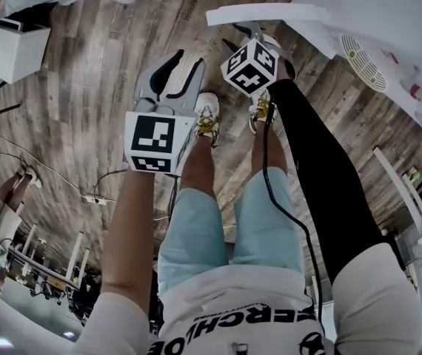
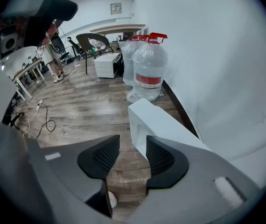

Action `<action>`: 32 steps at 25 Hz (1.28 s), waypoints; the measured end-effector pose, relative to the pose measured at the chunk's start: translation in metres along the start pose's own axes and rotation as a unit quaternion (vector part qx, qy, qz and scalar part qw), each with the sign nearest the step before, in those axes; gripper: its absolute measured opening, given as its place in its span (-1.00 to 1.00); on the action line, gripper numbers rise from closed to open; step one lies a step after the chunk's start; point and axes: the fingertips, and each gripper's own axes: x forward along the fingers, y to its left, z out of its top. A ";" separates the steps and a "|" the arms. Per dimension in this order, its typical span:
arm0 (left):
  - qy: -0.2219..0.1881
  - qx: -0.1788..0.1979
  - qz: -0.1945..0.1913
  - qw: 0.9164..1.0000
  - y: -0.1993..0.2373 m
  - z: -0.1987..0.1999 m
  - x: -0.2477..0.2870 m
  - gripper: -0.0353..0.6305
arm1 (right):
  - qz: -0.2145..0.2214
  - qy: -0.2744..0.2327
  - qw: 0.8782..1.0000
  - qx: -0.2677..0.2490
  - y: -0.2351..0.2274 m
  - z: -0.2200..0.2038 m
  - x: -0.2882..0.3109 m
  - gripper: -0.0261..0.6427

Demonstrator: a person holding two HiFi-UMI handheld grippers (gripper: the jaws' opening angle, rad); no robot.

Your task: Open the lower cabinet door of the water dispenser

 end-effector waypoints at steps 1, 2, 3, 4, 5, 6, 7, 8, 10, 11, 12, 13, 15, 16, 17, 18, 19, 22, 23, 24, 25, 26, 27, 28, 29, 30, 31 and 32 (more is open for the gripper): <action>0.002 -0.003 0.002 1.000 0.002 -0.001 -0.001 -0.31 | -0.001 0.000 1.000 -0.001 0.000 0.001 0.000 -0.39; 0.005 -0.004 0.004 1.000 0.004 -0.002 -0.001 -0.31 | -0.001 0.001 1.000 0.000 0.000 0.001 0.000 -0.39; 0.007 -0.005 0.005 1.000 0.005 -0.003 -0.001 -0.31 | -0.001 0.000 1.000 0.001 0.000 0.002 0.000 -0.39; 0.006 -0.005 0.005 1.000 0.005 -0.002 -0.001 -0.31 | -0.001 0.000 1.000 0.003 0.000 0.003 0.000 -0.39; 0.004 -0.005 0.005 1.000 0.004 -0.001 -0.001 -0.31 | -0.001 -0.001 1.000 0.004 0.000 0.003 -0.001 -0.39; 0.002 -0.004 0.005 1.000 0.002 0.000 -0.001 -0.31 | -0.002 -0.003 1.000 0.006 0.000 0.003 -0.001 -0.39; 0.000 -0.005 0.004 1.000 0.000 0.001 -0.001 -0.31 | -0.003 -0.004 1.000 0.008 0.000 0.003 -0.003 -0.39; -0.001 -0.006 0.004 1.000 -0.002 0.002 -0.001 -0.31 | -0.004 -0.004 1.000 0.011 0.000 0.002 -0.004 -0.39; -0.004 -0.016 0.003 1.000 -0.004 0.002 -0.003 -0.31 | -0.005 -0.007 1.000 0.018 0.001 0.002 -0.008 -0.39; -0.006 -0.021 0.002 1.000 -0.005 0.003 -0.005 -0.31 | -0.004 -0.009 1.000 0.022 0.003 0.003 -0.010 -0.39; -0.008 -0.024 0.001 1.000 -0.006 0.004 -0.006 -0.31 | -0.003 -0.011 1.000 0.025 0.006 0.002 -0.012 -0.39; -0.010 -0.023 0.000 1.000 -0.008 0.005 -0.007 -0.31 | -0.002 -0.012 1.000 0.027 0.008 0.002 -0.015 -0.39; -0.010 -0.012 -0.005 1.000 -0.013 0.006 -0.010 -0.31 | -0.002 -0.015 0.999 0.033 0.014 0.000 -0.021 -0.39; -0.011 -0.006 -0.009 1.000 -0.015 0.007 -0.011 -0.31 | -0.003 -0.017 0.999 0.038 0.017 -0.001 -0.025 -0.39; -0.013 0.000 -0.013 1.000 -0.017 0.009 -0.014 -0.31 | -0.005 -0.020 0.999 0.044 0.020 -0.002 -0.029 -0.39; -0.015 0.005 -0.016 1.000 -0.019 0.010 -0.016 -0.31 | -0.008 -0.022 0.999 0.049 0.022 -0.002 -0.034 -0.39; -0.017 0.010 -0.018 1.000 -0.021 0.012 -0.019 -0.31 | -0.012 -0.025 0.998 0.053 0.024 -0.003 -0.039 -0.39; -0.020 0.027 -0.030 0.999 -0.030 0.017 -0.028 -0.31 | -0.029 -0.036 0.997 0.067 0.029 -0.005 -0.058 -0.39; -0.021 0.035 -0.036 0.998 -0.033 0.018 -0.031 -0.31 | -0.037 -0.041 0.996 0.074 0.029 -0.006 -0.064 -0.39; -0.021 0.044 -0.043 0.998 -0.036 0.018 -0.034 -0.31 | -0.045 -0.047 0.995 0.082 0.029 -0.006 -0.071 -0.39; -0.022 0.052 -0.049 0.997 -0.040 0.019 -0.037 -0.31 | -0.054 -0.052 0.993 0.090 0.029 -0.007 -0.078 -0.39; -0.023 0.059 -0.055 0.996 -0.044 0.021 -0.040 -0.31 | -0.063 -0.056 0.992 0.098 0.029 -0.009 -0.085 -0.39; -0.025 0.065 -0.060 0.996 -0.048 0.023 -0.044 -0.31 | -0.071 -0.061 0.990 0.106 0.028 -0.010 -0.092 -0.39; -0.026 0.071 -0.065 0.995 -0.052 0.025 -0.047 -0.31 | -0.080 -0.065 0.988 0.115 0.028 -0.012 -0.100 -0.39; -0.029 0.077 -0.070 0.994 -0.055 0.027 -0.051 -0.31 | -0.089 -0.069 0.986 0.123 0.027 -0.014 -0.108 -0.39; -0.032 0.083 -0.076 0.993 -0.059 0.029 -0.055 -0.31 | -0.097 -0.073 0.984 0.132 0.026 -0.015 -0.116 -0.39; -0.033 0.088 -0.081 0.992 -0.063 0.031 -0.058 -0.31 | -0.104 -0.075 0.982 0.141 0.025 -0.017 -0.124 -0.39; -0.034 0.093 -0.087 0.991 -0.066 0.034 -0.061 -0.31 | -0.111 -0.077 0.979 0.149 0.024 -0.019 -0.132 -0.39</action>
